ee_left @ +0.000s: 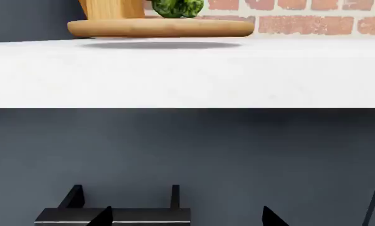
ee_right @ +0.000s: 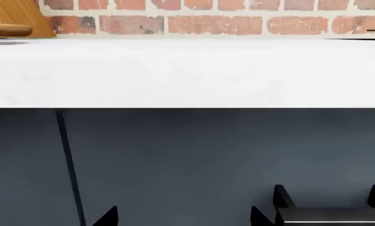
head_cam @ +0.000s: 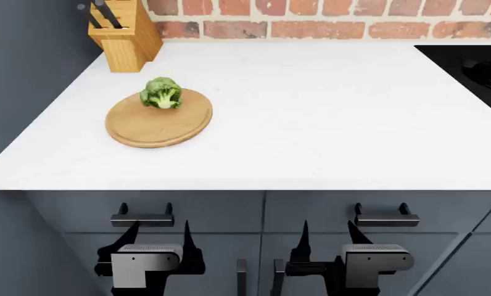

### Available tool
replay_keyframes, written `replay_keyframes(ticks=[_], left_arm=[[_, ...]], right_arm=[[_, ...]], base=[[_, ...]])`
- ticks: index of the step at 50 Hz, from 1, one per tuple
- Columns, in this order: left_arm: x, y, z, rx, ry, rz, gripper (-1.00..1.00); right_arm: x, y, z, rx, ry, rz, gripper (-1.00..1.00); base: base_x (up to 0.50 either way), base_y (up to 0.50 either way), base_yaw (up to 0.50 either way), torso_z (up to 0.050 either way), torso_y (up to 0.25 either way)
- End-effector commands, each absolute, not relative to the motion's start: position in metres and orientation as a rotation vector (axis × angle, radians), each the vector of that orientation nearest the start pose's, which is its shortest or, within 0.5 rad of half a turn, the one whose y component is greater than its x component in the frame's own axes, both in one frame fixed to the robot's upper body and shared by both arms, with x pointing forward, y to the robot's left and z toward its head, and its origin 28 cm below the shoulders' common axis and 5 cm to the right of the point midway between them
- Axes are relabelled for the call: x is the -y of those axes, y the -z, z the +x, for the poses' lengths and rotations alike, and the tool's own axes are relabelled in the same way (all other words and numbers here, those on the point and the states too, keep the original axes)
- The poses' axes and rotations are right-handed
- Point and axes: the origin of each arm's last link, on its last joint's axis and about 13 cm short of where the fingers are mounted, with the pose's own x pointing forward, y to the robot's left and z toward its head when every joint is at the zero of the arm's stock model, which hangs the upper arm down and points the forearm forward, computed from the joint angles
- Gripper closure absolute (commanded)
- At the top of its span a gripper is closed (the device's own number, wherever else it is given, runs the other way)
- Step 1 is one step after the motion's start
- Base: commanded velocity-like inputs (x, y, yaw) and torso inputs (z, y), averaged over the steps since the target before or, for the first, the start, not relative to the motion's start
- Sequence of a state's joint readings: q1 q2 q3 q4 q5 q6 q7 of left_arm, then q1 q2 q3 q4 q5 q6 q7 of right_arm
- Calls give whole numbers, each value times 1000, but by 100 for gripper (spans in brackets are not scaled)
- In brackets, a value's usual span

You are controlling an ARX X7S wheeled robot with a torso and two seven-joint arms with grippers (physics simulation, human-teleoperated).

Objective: Place the broccoli on the rack of the oven.

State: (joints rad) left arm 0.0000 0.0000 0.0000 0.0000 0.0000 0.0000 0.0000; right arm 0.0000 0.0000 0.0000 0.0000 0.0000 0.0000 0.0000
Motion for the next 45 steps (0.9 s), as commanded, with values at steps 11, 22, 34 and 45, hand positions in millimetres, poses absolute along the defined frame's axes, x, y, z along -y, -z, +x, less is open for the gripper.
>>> replay_keyframes(ticks=[11, 22, 34, 45], left_arm=[[-204, -16, 202, 20, 11, 26, -100], [-209, -68, 195, 147, 63, 37, -100], [-214, -92, 191, 173, 82, 17, -100], [-218, -125, 189, 210, 125, -18, -100]], right_arm=[[96, -18, 209, 4, -18, 1, -100], [93, -59, 198, 94, -35, -68, -100], [91, -85, 191, 110, -55, -132, -100], [94, -114, 185, 143, -72, -211, -100]], base=[[0, 0, 0, 0, 0], [0, 0, 0, 0, 0], [0, 0, 0, 0, 0], [0, 0, 0, 0, 0]])
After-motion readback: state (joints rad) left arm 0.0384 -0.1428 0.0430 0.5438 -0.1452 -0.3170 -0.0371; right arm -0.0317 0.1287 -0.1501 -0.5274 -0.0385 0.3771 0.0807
